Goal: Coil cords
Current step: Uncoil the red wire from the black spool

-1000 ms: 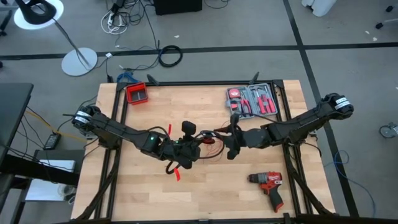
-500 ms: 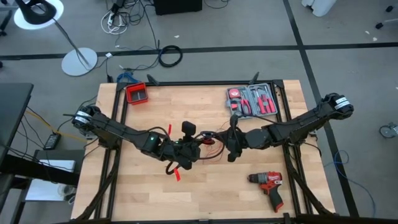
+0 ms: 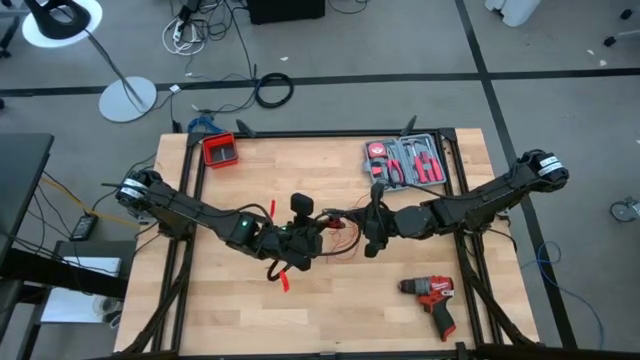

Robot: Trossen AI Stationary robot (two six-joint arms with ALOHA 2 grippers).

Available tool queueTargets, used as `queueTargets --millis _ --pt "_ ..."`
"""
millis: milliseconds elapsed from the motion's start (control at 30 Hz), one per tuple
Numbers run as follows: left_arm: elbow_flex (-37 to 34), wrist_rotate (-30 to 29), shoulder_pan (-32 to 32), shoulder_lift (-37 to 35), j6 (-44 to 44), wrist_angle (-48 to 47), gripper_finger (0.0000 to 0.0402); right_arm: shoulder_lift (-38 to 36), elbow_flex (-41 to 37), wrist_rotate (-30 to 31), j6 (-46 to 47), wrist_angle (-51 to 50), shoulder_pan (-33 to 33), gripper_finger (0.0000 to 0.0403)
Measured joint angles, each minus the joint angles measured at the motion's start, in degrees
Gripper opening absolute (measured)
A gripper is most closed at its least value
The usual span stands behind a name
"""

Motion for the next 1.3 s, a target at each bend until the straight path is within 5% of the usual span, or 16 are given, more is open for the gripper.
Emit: queueTargets --millis 233,500,767,1300 --pt "0.73 -3.42 -0.22 0.0 -2.49 0.27 0.0119 0.0 0.02 2.53 -0.33 -0.66 0.02 0.0001" --pt "0.86 -9.21 -0.77 -0.07 -20.92 -4.22 0.0126 -0.43 -0.02 11.78 -4.09 -3.21 1.35 0.0001" --pt "0.84 -1.42 1.32 -0.07 -35.06 -5.59 0.0126 -0.61 -0.02 21.92 -15.25 6.62 4.91 0.0" --pt "0.79 6.46 6.05 -0.07 -35.45 -0.24 0.0126 -0.68 -0.02 18.4 -14.35 17.35 4.83 0.0"
